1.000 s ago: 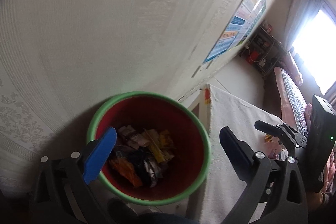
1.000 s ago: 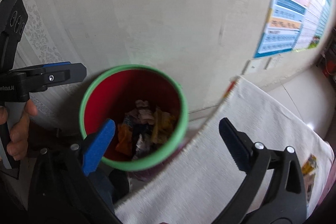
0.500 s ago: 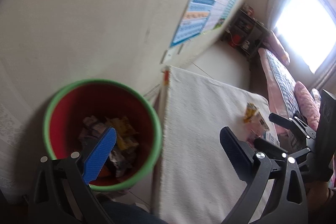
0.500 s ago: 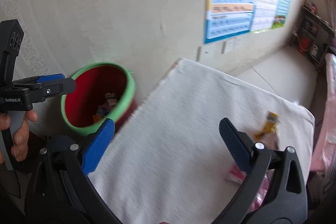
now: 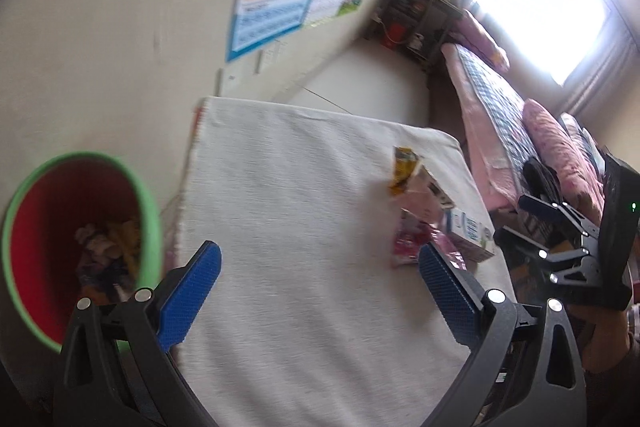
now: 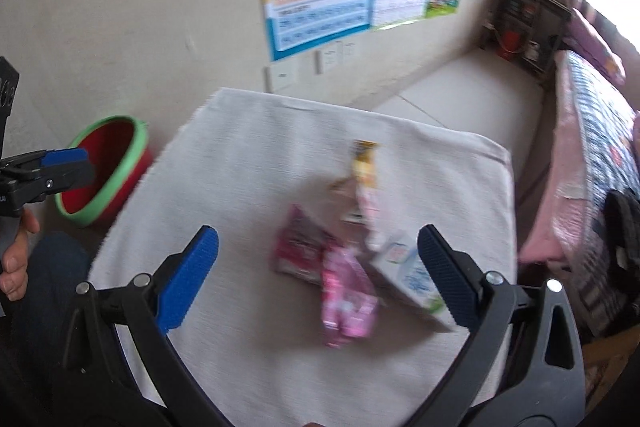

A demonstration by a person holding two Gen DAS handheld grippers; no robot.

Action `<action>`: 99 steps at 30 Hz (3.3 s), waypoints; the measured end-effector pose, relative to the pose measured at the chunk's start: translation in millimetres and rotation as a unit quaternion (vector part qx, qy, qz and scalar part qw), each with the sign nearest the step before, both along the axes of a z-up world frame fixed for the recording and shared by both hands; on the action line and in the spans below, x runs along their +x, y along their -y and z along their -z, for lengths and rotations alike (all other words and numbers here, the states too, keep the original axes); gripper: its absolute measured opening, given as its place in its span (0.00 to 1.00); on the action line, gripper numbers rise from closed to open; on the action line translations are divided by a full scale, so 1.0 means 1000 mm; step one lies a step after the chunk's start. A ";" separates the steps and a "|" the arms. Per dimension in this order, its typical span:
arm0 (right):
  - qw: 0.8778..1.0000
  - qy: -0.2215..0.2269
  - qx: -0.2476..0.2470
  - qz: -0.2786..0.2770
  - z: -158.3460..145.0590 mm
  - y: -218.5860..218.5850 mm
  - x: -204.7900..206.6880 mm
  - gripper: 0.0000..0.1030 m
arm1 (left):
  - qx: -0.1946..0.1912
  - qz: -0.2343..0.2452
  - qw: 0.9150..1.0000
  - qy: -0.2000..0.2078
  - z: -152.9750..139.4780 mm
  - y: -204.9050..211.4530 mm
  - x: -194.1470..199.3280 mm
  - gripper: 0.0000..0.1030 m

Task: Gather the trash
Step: 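Move both open tools back over the remaining items on the table, then grasp the pink strawberry bag with the left tool while the right tool grasps the milk carton, then carry the pink bag and white milk carton over the red bucket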

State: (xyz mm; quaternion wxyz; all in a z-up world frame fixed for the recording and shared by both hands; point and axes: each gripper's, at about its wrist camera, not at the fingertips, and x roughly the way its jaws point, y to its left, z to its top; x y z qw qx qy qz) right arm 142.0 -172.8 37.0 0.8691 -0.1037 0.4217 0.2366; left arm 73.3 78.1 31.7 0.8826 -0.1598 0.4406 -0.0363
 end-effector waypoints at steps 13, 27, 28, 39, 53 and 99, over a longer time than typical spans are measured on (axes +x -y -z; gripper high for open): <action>0.997 -0.008 -0.023 0.070 0.012 0.090 0.025 0.95 | 0.006 0.061 0.998 -0.025 0.018 0.071 0.044 0.92; 0.997 -0.036 -0.033 0.066 0.043 0.109 0.043 0.95 | 0.018 0.087 0.994 -0.061 0.049 0.097 0.080 0.92; 0.997 -0.038 -0.034 0.065 0.046 0.108 0.045 0.95 | 0.018 0.090 0.994 -0.063 0.051 0.099 0.082 0.92; 0.996 -0.043 -0.057 0.049 0.064 0.100 0.059 0.95 | 0.014 0.108 0.990 -0.090 0.080 0.109 0.103 0.87; 0.994 -0.055 -0.095 -0.026 0.091 0.077 0.059 0.95 | 0.008 0.155 0.981 -0.119 0.109 0.131 0.120 0.54; 0.998 -0.041 -0.032 -0.048 0.026 0.048 0.024 0.54 | 0.034 0.075 0.996 -0.041 0.031 0.051 0.041 0.01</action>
